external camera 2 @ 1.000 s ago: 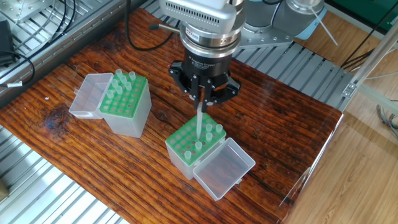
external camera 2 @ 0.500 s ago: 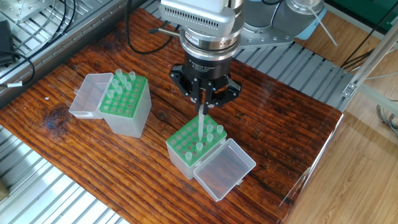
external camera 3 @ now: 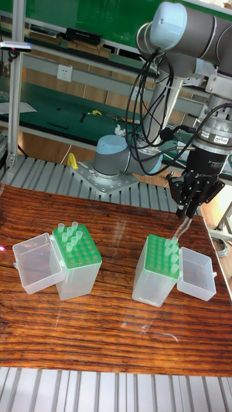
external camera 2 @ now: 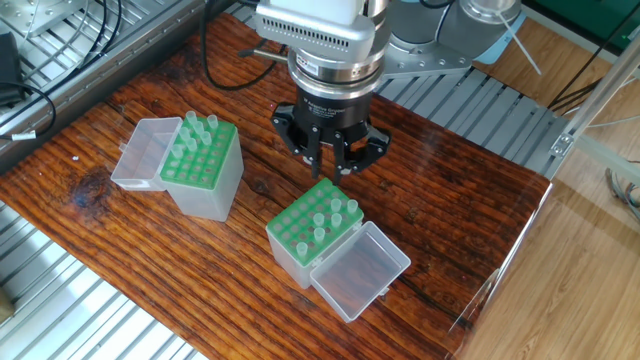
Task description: Transfer all large pipette tips from one holder to another
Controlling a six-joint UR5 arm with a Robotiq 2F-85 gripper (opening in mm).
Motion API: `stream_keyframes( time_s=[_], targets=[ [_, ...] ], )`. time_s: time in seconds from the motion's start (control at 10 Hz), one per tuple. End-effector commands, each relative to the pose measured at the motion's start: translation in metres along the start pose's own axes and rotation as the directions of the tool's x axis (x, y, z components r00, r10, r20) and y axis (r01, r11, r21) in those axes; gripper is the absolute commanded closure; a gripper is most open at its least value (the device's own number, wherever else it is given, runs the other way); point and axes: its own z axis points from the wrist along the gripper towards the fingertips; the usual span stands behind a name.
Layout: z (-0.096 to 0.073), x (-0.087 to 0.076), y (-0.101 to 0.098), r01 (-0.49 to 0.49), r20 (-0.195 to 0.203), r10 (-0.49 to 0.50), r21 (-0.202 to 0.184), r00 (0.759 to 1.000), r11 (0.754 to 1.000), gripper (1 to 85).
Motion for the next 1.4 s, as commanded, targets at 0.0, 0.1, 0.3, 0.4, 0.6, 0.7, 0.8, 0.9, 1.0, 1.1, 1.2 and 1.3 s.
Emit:
stream_keyframes(
  time_s=[0.0,0.1,0.3,0.4,0.6,0.7,0.8,0.9,1.0,1.1,1.2,1.3],
  targets=[
    [-0.003,-0.004,-0.006,0.018,0.013,-0.019,0.007,1.0,1.0,56.7],
    [-0.005,-0.007,-0.018,0.038,0.01,-0.039,0.024,0.999,0.999,58.0],
    [0.012,-0.013,-0.073,0.195,0.025,-0.198,0.092,0.98,0.976,60.3],
    [0.028,-0.018,-0.099,0.275,0.038,-0.282,0.126,0.959,0.953,60.0],
    [0.042,-0.008,-0.142,0.353,-0.003,-0.358,0.183,0.934,0.918,60.3],
    [0.042,-0.002,-0.152,0.399,-0.033,-0.4,0.169,0.916,0.901,60.3],
    [0.041,0.001,-0.168,0.451,-0.062,-0.448,0.169,0.892,0.876,60.7],
    [0.049,0.003,-0.179,0.458,-0.036,-0.459,0.154,0.888,0.875,60.7],
    [0.056,0.007,-0.185,0.449,-0.016,-0.452,0.147,0.892,0.881,60.7],
    [0.055,0.01,-0.195,0.448,-0.022,-0.451,0.164,0.892,0.879,60.7],
    [0.052,0.016,-0.202,0.447,-0.043,-0.447,0.175,0.894,0.877,60.7],
    [0.051,0.021,-0.211,0.441,-0.069,-0.436,0.196,0.897,0.876,60.7]
  ],
)
